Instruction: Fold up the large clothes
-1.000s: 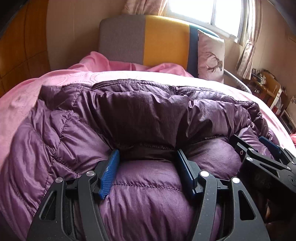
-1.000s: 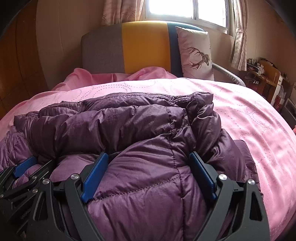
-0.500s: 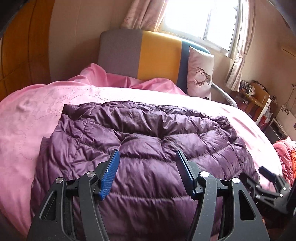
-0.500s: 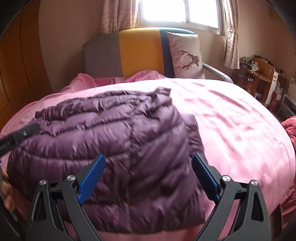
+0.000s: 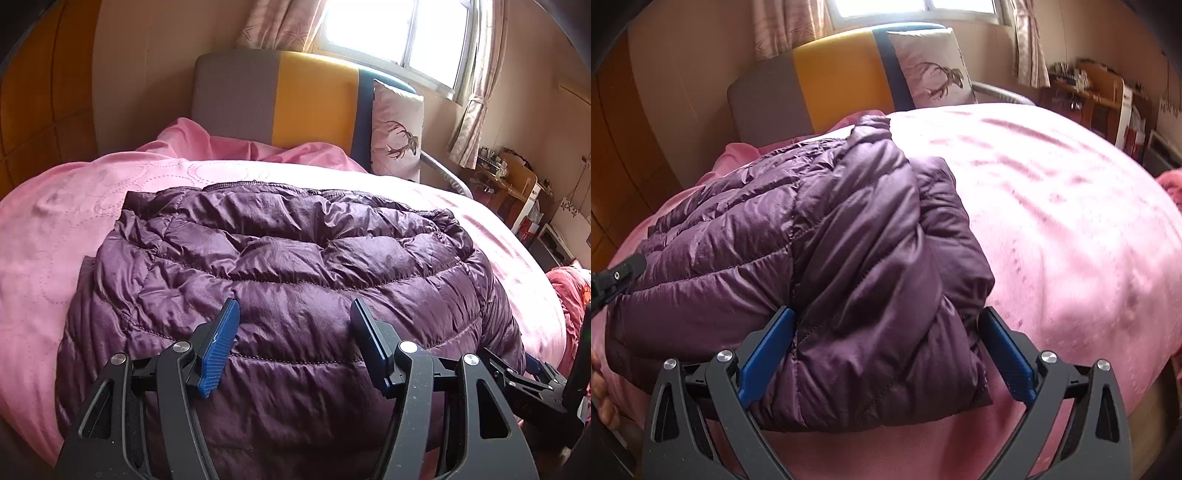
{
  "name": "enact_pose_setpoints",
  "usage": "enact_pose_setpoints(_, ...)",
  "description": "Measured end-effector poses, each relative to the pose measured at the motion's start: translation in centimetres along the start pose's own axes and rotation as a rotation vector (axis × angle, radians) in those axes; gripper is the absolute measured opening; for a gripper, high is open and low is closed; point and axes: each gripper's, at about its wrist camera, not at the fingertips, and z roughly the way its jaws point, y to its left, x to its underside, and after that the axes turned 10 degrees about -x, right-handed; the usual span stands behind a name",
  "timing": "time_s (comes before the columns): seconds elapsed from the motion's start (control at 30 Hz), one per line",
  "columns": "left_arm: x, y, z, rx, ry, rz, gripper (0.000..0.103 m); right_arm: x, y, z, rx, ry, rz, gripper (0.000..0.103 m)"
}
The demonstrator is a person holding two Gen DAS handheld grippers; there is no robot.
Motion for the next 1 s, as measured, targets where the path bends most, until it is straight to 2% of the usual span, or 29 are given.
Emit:
enact_pose_setpoints(0.27, 0.2, -0.4, 1.1, -0.006, 0.016, 0.022, 0.061, 0.3, -0.4, 0.0, -0.003, 0.007, -0.005, 0.099)
enact_pose_setpoints(0.4, 0.9, -0.6, 2.9, 0.003, 0.067, 0.039, 0.061, 0.1, -0.5, 0.2, -0.009, 0.013, -0.003, 0.100)
enact_pose_setpoints(0.53, 1.8, -0.8, 3.9, 0.004, 0.064, 0.059, 0.061, 0.0, -0.6, 0.2, -0.017, 0.026, -0.003, 0.100)
enact_pose_setpoints(0.63, 1.4, -0.1, 3.8, 0.040, 0.078, 0.040, 0.061, -0.1, -0.5, 0.1, -0.018, 0.037, -0.004, 0.100)
enact_pose_setpoints(0.73, 0.4, 2.0, 2.5, 0.091, 0.070, -0.027, 0.061, -0.5, -0.5, -0.5, -0.017, 0.035, -0.006, 0.100)
enact_pose_setpoints(0.9, -0.7, 6.7, -0.5, 0.034, -0.038, -0.069, 0.061, -0.7, -1.1, -3.0, -0.031, -0.019, 0.016, 0.100)
enact_pose_setpoints(1.0, -0.5, 9.0, -0.6, -0.035, -0.039, -0.063, 0.061, -0.9, -2.6, -4.2, -0.083, -0.046, 0.102, 0.100)
